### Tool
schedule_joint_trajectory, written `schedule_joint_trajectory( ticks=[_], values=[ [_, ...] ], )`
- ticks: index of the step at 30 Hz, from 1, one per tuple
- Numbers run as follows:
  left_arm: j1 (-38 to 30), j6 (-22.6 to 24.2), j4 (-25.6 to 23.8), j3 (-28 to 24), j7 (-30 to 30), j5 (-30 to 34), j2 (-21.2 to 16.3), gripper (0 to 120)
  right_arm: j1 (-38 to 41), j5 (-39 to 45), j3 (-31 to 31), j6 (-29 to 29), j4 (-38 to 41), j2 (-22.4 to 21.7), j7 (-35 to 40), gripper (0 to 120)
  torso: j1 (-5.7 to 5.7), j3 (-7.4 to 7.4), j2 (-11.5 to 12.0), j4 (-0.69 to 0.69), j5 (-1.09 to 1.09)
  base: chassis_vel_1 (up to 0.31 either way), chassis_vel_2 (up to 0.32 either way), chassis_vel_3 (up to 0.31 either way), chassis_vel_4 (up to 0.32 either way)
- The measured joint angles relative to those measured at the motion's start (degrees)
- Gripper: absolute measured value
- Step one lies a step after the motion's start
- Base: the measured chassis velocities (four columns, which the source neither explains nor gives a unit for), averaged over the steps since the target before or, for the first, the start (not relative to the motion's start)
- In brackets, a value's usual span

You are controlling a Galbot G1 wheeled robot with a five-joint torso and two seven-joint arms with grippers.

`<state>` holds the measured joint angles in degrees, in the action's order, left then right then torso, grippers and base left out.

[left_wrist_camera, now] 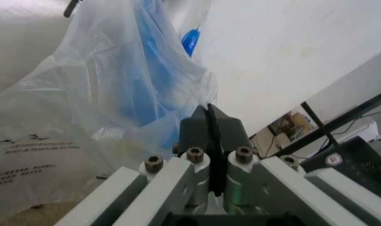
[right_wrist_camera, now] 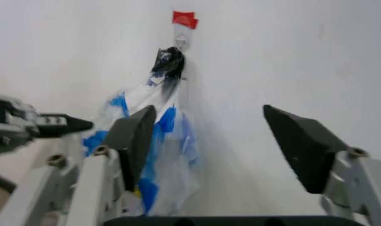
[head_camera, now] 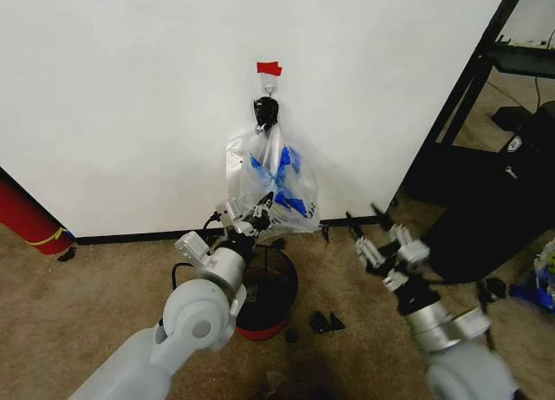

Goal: Pick up the garbage bag from the wall and place it over the trash bin.

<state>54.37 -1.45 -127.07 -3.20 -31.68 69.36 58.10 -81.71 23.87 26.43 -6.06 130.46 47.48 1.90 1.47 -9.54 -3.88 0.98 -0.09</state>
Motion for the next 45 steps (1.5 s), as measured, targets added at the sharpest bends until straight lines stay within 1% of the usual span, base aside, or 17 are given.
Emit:
schedule_joint_trajectory(
  ticks=[1,2,3,4,7,8,12,15,20,26,30,32,35,36,39,43,45],
  values=[
    [-0.06,0.03,-0.2,-0.02,-0.37,-0.12,0.26,0,3.47,0.48,-1.61,1.17,-2.15,-4.37,0.15,76,0.0,0.0,0.0,0.02,-0.03,0.0,0.0,0.0,0.0],
    [-0.06,0.03,-0.2,-0.02,-0.37,-0.12,0.26,0,3.47,0.48,-1.61,1.17,-2.15,-4.37,0.15,76,0.0,0.0,0.0,0.02,-0.03,0.0,0.0,0.0,0.0],
    [-0.04,0.05,-0.25,-0.03,-0.5,-0.24,0.33,0,6.09,0.64,-3.29,1.66,-3.68,-6.49,0.24,80,0.01,-0.01,0.0,0.03,-0.02,0.0,0.0,0.0,0.0],
    [0.06,0.06,-0.27,0.03,-0.54,-0.39,0.33,0,10.12,0.52,-6.53,2.25,-5.72,-9.06,0.25,85,0.0,-0.01,0.01,0.01,0.01,0.0,0.0,0.0,0.0],
    [0.46,0.06,-0.26,0.28,-0.54,-0.72,0.28,0,19.03,-2.12,-15.48,4.37,-8.84,-12.06,0.2,97,0.01,-0.01,0.01,0.0,-0.01,0.0,0.0,0.0,0.0],
    [0.46,0.06,-0.26,0.28,-0.54,-0.72,0.28,0,19.03,-2.12,-15.48,4.37,-8.84,-12.06,0.2,97,0.01,-0.01,0.01,0.0,-0.01,0.0,0.0,0.0,0.0],
    [0.91,-0.06,-0.34,-0.07,-0.49,-1.3,0.6,0,27.26,-5.96,-24.19,8.04,-11.15,-11.94,-0.22,100,0.01,-0.01,0.01,0.04,-0.01,0.0,0.0,0.0,0.0],
    [0.91,-0.11,-0.12,-0.38,-0.37,-1.83,0.84,0,31.86,-8.08,-28.35,8.17,-13.58,-11.32,-0.57,100,0.01,-0.01,0.01,0.04,0.0,0.0,0.0,0.0,0.0],
    [0.7,-0.17,-0.03,-0.44,-0.08,-1.92,0.91,0,42.85,-10.62,-37.95,7.68,-19.67,-8.9,-0.94,100,0.01,-0.01,0.01,0.01,-0.03,0.0,0.0,0.0,0.0],
    [0.7,-0.26,-0.04,-0.51,0.09,-2.0,1.12,0,48.48,-12.01,-43.49,7.42,-24.45,-6.03,-1.22,100,0.01,-0.01,0.01,0.02,-0.02,0.0,0.0,0.0,0.0],
    [0.69,-0.29,-0.16,-0.52,0.12,-2.06,1.15,0,48.66,-10.63,-43.7,7.35,-25.09,-5.41,-1.44,99,0.01,-0.01,0.01,0.0,-0.03,0.0,0.0,0.0,0.0],
    [0.75,-0.29,-0.21,-0.54,0.16,-2.34,1.15,0,46.42,-8.71,-41.11,6.94,-23.49,-6.71,-1.85,99,0.01,0.0,0.01,0.0,-0.02,0.0,0.0,0.0,0.0],
    [0.84,-0.4,0.34,-0.3,0.29,-2.48,1.08,0,41.44,-5.48,-35.72,5.57,-20.75,-9.32,-2.19,99,0.0,0.0,0.01,0.06,-0.01,0.0,0.0,0.0,0.0],
    [0.84,-0.4,0.34,-0.3,0.29,-2.48,1.08,0,41.44,-5.48,-35.72,5.57,-20.75,-9.32,-2.19,99,0.0,0.0,0.01,0.06,-0.01,0.0,0.0,0.0,0.0],
    [0.87,-0.67,1.23,-0.12,0.79,-2.49,0.59,0,37.24,2.01,-30.42,4.67,-17.6,-12.15,-2.18,100,0.0,0.0,0.01,0.06,-0.03,0.0,0.0,0.0,0.0],
    [0.55,-0.97,2.63,-0.79,1.13,-2.78,0.7,0,36.19,11.22,-26.58,5.22,-15.03,-14.33,-1.56,100,0.0,0.0,0.01,0.02,-0.04,0.0,0.0,0.0,0.0],
    [0.52,-0.98,2.72,-0.87,1.14,-2.82,0.79,0,36.21,12.26,-26.19,5.42,-14.87,-14.48,-1.5,100,0.0,0.0,0.01,0.01,-0.03,0.0,0.0,0.0,0.0]
  ],
)
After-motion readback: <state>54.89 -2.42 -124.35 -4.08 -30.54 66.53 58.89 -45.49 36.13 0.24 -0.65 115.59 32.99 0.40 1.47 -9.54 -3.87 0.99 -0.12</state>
